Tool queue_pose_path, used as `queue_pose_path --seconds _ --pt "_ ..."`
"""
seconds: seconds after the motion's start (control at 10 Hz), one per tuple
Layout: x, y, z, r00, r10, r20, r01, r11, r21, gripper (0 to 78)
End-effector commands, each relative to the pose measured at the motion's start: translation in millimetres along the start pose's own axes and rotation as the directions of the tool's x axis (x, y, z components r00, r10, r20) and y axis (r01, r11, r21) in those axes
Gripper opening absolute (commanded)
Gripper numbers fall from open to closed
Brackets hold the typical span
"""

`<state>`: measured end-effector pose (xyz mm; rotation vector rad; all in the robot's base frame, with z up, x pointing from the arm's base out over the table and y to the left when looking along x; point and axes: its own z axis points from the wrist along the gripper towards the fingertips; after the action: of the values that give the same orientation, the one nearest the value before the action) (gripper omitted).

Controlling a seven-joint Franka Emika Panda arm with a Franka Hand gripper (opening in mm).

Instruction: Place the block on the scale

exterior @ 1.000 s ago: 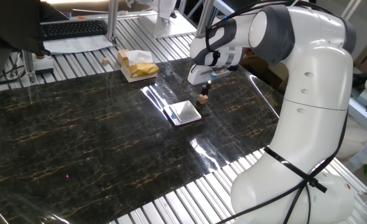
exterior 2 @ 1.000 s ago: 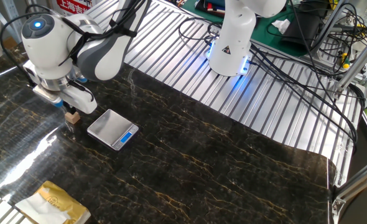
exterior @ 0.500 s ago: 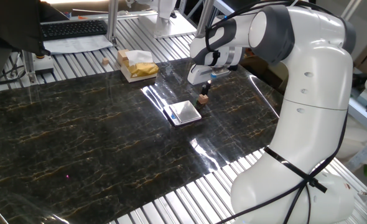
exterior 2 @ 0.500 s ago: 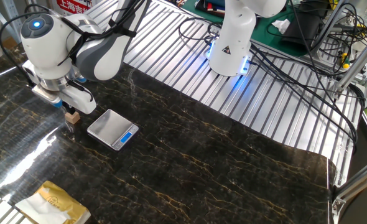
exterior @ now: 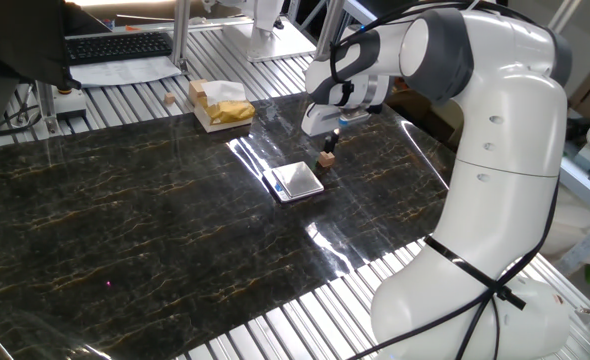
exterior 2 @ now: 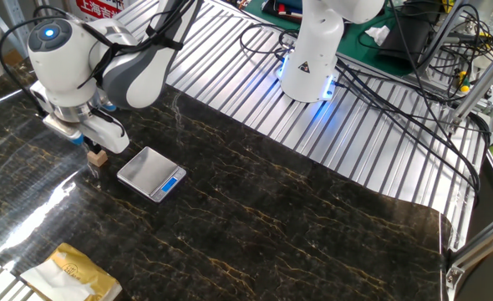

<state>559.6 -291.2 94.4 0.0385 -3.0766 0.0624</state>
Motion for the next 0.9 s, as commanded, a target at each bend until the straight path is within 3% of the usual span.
queue_pose_path --seconds 0.1,0.9 --pt "-1.1 -0.7 -0.1 1.0 0.0 0.003 0.0 1.0 0.002 0.0" --pt "-1.5 -3.4 2.7 1.0 -0.001 0.005 0.001 1.0 0.002 0.0"
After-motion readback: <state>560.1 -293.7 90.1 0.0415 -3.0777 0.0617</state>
